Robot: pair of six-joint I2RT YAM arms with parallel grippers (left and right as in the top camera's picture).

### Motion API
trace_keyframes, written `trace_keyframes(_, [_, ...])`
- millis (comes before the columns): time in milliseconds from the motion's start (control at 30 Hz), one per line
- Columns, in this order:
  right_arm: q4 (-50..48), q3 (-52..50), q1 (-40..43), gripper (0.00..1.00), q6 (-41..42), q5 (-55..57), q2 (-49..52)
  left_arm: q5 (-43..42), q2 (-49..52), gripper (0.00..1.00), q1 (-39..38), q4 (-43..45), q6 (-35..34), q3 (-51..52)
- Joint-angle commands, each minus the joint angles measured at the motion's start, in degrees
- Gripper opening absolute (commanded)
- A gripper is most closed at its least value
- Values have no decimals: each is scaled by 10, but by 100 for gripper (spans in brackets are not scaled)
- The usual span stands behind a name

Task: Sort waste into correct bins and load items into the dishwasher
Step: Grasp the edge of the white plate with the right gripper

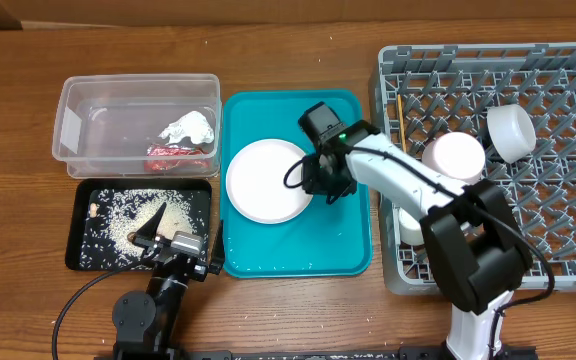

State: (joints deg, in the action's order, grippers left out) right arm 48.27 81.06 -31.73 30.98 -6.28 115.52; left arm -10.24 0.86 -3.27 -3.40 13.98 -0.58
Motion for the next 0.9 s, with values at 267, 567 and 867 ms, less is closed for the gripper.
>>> trace_keyframes(267, [-5,3,10,30,38,-42,2,2,-6,100,4,1,9,3])
trace_keyframes(567, [-9,3,1,16,112,17,17,2,-6,100,4,1,9,3])
trace_keyframes(867, [-11,3,1,6,113,10,28,2,-6,100,3,1,9,3])
